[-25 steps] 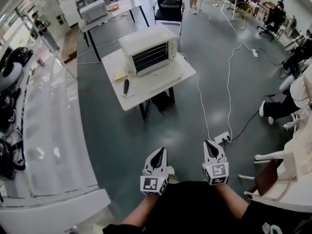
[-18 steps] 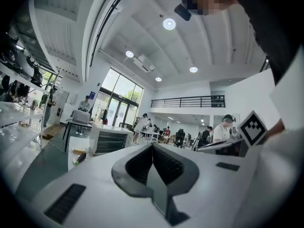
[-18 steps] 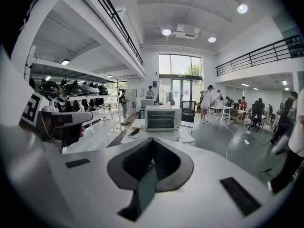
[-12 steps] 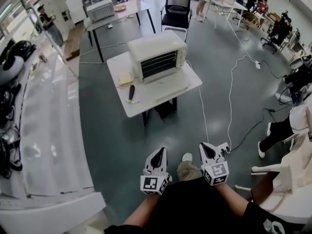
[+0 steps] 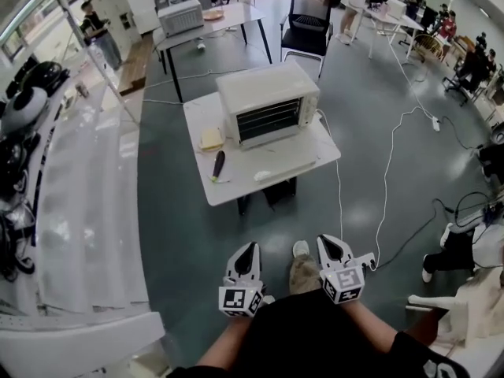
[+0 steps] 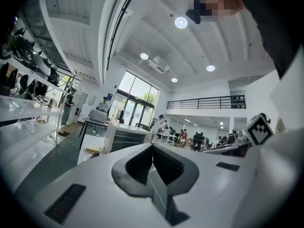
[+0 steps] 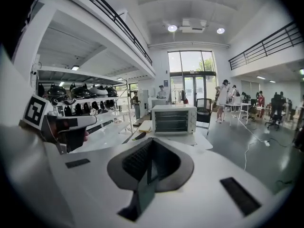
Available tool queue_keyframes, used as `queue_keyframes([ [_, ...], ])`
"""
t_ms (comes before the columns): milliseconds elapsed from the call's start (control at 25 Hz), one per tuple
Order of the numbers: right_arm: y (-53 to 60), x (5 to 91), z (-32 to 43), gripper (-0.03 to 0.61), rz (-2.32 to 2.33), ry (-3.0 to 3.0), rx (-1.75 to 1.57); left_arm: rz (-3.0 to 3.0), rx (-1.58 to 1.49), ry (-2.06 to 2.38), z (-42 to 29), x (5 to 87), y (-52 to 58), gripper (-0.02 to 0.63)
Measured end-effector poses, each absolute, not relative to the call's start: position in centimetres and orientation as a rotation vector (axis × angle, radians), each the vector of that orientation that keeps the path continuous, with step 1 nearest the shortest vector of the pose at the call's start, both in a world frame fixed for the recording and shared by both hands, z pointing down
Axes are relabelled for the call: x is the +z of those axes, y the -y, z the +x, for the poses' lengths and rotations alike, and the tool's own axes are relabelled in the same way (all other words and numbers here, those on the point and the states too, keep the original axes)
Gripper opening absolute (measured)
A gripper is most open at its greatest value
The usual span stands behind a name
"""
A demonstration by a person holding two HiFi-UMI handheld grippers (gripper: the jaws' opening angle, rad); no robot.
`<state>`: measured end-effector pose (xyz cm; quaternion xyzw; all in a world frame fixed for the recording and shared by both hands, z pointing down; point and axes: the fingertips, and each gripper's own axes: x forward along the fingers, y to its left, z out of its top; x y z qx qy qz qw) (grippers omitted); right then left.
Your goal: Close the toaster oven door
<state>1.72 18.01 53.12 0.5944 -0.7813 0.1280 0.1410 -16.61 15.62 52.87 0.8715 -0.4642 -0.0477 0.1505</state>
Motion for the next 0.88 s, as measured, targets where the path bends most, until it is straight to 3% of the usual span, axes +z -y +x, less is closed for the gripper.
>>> queue_keyframes([
  [680, 3.2, 54.9, 18.2, 0.021, 1.597, 2.368, 0.415, 2.400, 0.094, 1.502, -2.9, 55.5, 1.9, 0.018],
  [880, 7.8, 55.3, 19.4, 0.021, 1.462, 2.465, 0.409, 2.354, 0.088, 1.575, -1.4, 56.2, 5.6, 0.018],
])
